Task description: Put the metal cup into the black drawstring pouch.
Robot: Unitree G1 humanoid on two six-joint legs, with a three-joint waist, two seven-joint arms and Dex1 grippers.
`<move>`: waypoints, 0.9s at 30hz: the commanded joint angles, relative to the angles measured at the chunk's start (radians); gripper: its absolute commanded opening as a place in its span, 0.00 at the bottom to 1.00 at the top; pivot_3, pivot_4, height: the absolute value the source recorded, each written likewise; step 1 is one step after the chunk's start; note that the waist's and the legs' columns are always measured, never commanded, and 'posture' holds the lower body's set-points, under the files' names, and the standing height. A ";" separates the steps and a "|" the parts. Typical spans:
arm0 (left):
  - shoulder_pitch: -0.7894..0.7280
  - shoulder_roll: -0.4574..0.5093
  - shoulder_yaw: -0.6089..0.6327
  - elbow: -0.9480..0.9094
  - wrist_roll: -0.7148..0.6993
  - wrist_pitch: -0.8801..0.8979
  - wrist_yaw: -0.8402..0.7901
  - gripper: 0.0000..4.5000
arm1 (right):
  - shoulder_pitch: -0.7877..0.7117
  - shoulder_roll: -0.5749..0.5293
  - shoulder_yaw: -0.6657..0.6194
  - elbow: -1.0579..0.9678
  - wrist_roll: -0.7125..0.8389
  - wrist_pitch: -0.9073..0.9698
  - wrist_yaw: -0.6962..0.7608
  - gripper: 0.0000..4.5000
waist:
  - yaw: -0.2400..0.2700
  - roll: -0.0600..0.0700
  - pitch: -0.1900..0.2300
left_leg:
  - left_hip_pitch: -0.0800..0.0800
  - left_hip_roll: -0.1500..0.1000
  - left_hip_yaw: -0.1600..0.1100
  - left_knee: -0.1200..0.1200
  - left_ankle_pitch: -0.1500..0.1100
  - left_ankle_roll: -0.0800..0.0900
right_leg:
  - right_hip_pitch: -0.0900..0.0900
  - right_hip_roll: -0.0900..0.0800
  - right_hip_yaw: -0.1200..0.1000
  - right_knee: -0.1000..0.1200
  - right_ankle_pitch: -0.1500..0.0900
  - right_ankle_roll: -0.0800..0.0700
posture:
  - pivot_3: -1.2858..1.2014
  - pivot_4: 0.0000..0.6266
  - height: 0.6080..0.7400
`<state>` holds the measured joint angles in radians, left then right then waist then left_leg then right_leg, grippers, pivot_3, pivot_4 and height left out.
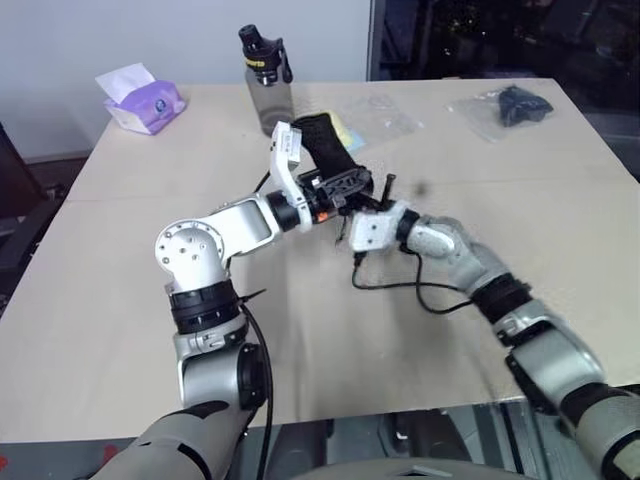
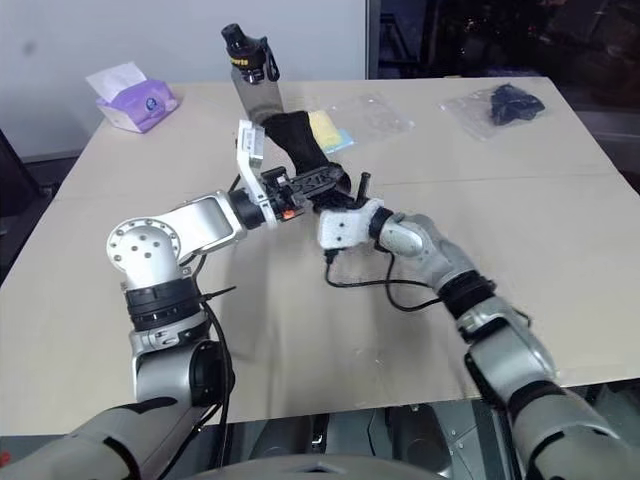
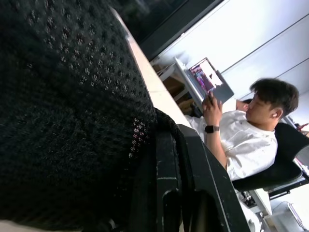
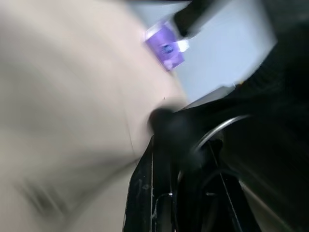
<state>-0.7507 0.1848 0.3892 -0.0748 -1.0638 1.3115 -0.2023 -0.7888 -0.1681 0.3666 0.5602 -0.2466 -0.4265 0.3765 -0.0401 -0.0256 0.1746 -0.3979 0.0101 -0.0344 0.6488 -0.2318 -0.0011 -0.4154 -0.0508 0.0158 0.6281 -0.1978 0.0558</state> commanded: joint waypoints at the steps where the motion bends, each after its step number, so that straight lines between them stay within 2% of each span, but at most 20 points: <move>1: 0.019 0.001 -0.014 -0.060 -0.065 -0.016 -0.045 0.00 | 0.033 0.067 -0.169 -0.111 0.253 0.207 0.038 0.01 | 0.004 0.000 0.000 | 0.000 0.000 0.000 0.000 0.000 0.000 | 0.000 0.000 0.000 0.000 0.000 0.000 | 0.52 0.24 1.00; 6: 0.040 0.005 0.013 -0.092 -0.113 -0.027 0.002 0.00 | 0.123 0.186 -0.342 -0.295 0.569 0.463 0.018 0.01 | 0.011 0.000 0.000 | -0.001 -0.001 -0.002 0.001 -0.003 0.004 | 0.000 -0.002 0.000 0.000 0.000 0.000 | 0.52 0.24 1.00; 9: 0.048 0.009 0.009 -0.101 -0.134 -0.029 0.019 0.00 | 0.133 0.225 -0.411 -0.351 0.680 0.561 -0.011 0.01 | 0.011 0.000 0.000 | 0.000 -0.002 -0.003 0.001 -0.003 0.005 | 0.000 -0.002 0.000 0.000 0.000 0.000 | 0.52 0.24 1.00; 11: 0.052 0.010 0.004 -0.106 -0.149 -0.031 0.032 0.00 | 0.127 0.262 -0.477 -0.391 0.824 0.667 -0.034 0.01 | 0.011 0.000 0.000 | 0.000 -0.002 -0.002 0.001 -0.003 0.005 | 0.000 -0.002 -0.001 0.001 0.000 0.000 | 0.52 0.24 1.00; 17: 0.045 0.019 -0.006 -0.094 -0.183 -0.043 0.046 0.00 | 0.119 0.293 -0.612 -0.428 1.199 0.977 -0.068 0.01 | 0.010 0.001 0.000 | 0.000 -0.001 -0.001 0.001 -0.003 0.005 | 0.000 -0.001 -0.002 0.002 0.000 0.000 | 0.52 0.24 1.00; 22: 0.043 0.028 -0.016 -0.087 -0.215 -0.049 0.049 0.00 | 0.099 0.322 -0.712 -0.415 1.477 1.150 -0.196 0.01 | 0.006 0.001 0.000 | 0.000 -0.001 0.000 0.000 -0.003 0.005 | 0.000 -0.001 -0.002 0.002 0.000 0.000 | 0.52 0.24 1.00; 24: 0.044 0.029 -0.023 -0.088 -0.228 -0.049 0.053 0.00 | 0.090 0.315 -0.709 -0.423 1.502 1.166 -0.204 0.01 | 0.005 0.001 0.001 | 0.000 -0.001 -0.001 0.000 -0.003 0.005 | 0.000 -0.001 -0.002 0.002 0.000 0.000 | 0.52 0.24 1.00; 27: 0.039 0.030 -0.035 -0.086 -0.242 -0.056 0.056 0.00 | 0.109 0.257 -0.567 -0.466 1.292 1.089 -0.094 0.01 | 0.001 0.001 0.001 | 0.000 -0.001 0.000 0.000 -0.003 0.005 | 0.000 0.000 -0.002 0.002 0.000 0.000 | 0.52 0.24 1.00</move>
<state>-0.6966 0.2106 0.3671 -0.1263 -1.2617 1.2712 -0.1393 -0.6630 0.1098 -0.2744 0.1494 1.1467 0.7139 0.2233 -0.0386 -0.0246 0.1752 -0.3980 0.0094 -0.0345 0.6492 -0.2347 0.0041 -0.4154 -0.0506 0.0146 0.6302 -0.1982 0.0559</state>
